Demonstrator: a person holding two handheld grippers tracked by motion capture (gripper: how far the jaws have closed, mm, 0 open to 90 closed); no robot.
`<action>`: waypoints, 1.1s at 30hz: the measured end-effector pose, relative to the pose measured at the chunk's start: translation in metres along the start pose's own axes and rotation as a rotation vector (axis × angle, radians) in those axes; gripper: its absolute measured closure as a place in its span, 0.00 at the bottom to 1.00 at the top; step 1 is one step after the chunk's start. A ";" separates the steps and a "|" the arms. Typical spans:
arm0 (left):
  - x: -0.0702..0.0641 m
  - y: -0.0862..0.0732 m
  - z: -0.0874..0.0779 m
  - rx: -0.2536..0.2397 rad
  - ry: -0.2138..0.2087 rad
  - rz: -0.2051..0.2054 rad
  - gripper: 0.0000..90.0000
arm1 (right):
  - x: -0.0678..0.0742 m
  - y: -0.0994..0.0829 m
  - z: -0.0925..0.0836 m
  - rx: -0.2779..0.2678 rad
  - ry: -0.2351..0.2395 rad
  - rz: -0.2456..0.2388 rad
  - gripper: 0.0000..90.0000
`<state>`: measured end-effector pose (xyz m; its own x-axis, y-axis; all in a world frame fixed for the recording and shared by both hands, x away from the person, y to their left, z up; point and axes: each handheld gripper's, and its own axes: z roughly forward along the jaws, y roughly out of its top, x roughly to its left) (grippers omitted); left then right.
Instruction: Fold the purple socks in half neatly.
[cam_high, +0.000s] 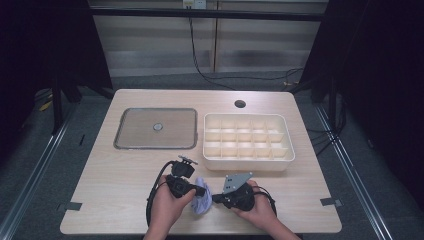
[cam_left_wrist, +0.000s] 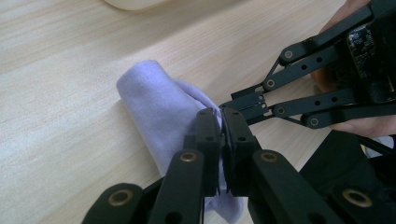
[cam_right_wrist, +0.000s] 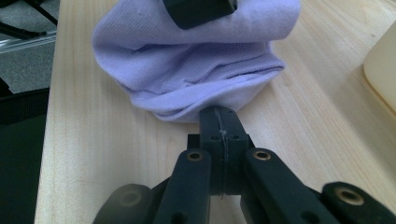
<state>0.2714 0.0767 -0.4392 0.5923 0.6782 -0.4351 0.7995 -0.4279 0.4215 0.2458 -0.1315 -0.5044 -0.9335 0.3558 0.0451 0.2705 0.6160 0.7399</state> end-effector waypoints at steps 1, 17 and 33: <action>0.000 0.000 0.000 0.001 -0.002 0.002 0.96 | 0.000 0.000 0.000 0.000 0.000 0.000 1.00; -0.003 -0.001 0.011 0.014 -0.010 0.018 0.96 | 0.001 0.000 0.000 0.001 -0.005 0.007 1.00; -0.005 -0.004 0.024 0.023 -0.018 0.030 0.96 | 0.000 -0.002 0.000 -0.016 0.002 0.023 1.00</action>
<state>0.2679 0.0610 -0.4578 0.6173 0.6541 -0.4372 0.7836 -0.4611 0.4164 0.2453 -0.1323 -0.5059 -0.9277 0.3679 0.0635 0.2879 0.5966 0.7492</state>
